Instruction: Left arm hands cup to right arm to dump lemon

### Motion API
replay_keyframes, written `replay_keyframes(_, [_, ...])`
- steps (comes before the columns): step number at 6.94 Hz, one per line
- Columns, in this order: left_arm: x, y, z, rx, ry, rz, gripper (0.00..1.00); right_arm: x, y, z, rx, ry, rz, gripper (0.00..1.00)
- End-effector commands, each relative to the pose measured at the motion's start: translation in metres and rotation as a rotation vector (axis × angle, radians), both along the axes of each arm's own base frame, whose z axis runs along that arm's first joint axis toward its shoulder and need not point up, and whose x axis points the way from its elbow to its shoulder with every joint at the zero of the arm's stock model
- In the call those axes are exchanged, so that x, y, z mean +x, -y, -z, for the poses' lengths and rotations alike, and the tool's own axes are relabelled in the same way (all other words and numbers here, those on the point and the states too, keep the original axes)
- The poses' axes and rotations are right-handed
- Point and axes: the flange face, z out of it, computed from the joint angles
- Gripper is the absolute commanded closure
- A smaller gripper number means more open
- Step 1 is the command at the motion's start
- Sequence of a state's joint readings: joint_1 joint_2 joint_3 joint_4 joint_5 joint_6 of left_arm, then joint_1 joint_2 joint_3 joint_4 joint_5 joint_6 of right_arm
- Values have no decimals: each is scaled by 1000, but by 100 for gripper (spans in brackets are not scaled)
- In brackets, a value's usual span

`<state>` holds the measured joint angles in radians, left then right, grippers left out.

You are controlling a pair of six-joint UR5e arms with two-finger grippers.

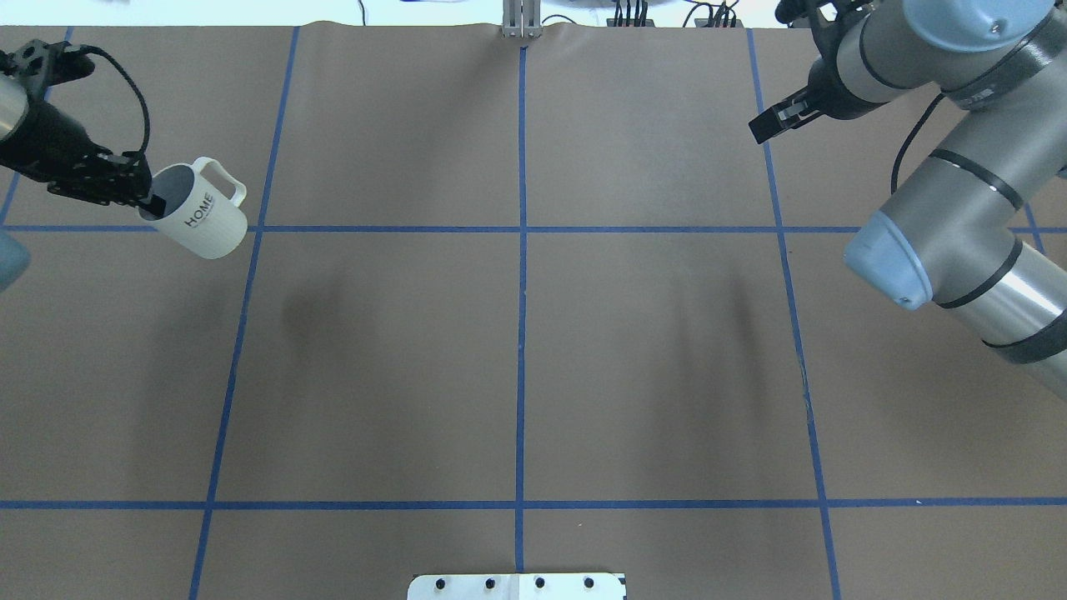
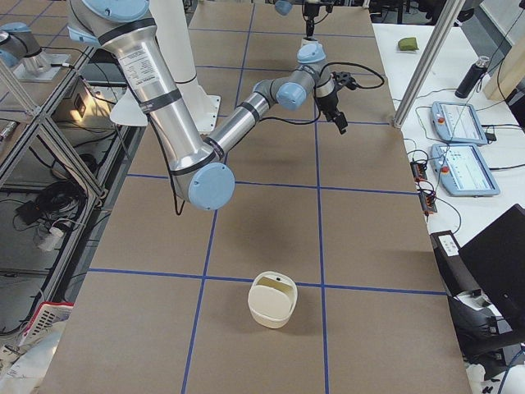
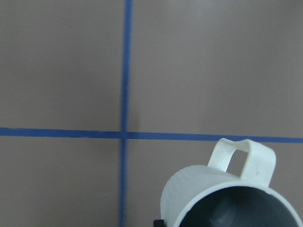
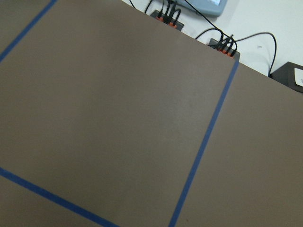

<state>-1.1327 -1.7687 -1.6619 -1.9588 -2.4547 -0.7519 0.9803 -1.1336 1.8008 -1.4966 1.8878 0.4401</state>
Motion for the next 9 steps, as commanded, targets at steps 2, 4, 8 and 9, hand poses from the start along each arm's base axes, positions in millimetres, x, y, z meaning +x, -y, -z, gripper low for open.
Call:
replay_keyframes(2, [-46, -25, -91, 147, 210, -17, 100, 89, 31, -55, -233, 87, 0, 0])
replay_keyframes(4, [-45, -24, -99, 141, 221, -21, 100, 144, 48, -103, -229, 61, 99, 0])
replay_keyframes(8, [-42, -24, -111, 113, 223, -31, 79, 210, 36, -161, -310, 75, 98, 0])
replay_keyframes(9, [-41, -24, -112, 111, 224, -33, 49, 214, 27, -178, -328, 72, 102, 0])
